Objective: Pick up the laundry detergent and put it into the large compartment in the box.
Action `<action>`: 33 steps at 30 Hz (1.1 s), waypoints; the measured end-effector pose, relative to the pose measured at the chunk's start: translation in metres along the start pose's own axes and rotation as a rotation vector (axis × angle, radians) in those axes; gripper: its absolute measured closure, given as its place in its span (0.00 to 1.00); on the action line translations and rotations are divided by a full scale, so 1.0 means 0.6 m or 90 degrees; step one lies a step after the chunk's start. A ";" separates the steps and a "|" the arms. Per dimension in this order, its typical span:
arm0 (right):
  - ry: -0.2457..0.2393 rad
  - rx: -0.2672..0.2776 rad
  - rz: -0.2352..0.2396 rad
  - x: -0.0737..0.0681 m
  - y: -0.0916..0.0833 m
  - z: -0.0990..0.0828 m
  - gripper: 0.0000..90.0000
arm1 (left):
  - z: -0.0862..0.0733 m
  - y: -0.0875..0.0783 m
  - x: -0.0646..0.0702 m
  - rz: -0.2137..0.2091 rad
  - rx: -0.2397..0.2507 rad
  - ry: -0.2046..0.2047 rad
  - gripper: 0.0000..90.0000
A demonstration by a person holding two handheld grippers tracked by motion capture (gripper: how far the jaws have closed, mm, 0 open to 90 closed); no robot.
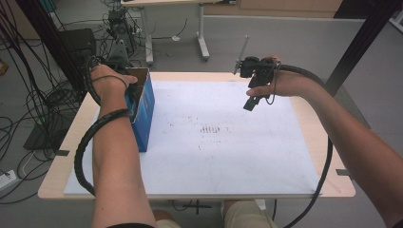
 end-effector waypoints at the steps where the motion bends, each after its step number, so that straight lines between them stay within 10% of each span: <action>1: -0.003 -0.003 0.001 0.000 0.000 0.001 0.11 | -0.001 0.004 0.000 0.000 0.001 0.000 0.41; 33: 0.011 -0.007 -0.002 0.006 0.009 -0.009 0.11 | -0.007 0.057 0.004 0.007 0.008 0.017 0.41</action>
Point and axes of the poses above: each handheld gripper's, and its own axes: y roughly forward along the jaws, z roughly out of its top, x roughly to its right, the point moved 10 cm from there along y, roughly forward along the jaws, and after that the axes turned 5 degrees about -y, right-handed, at the moved point
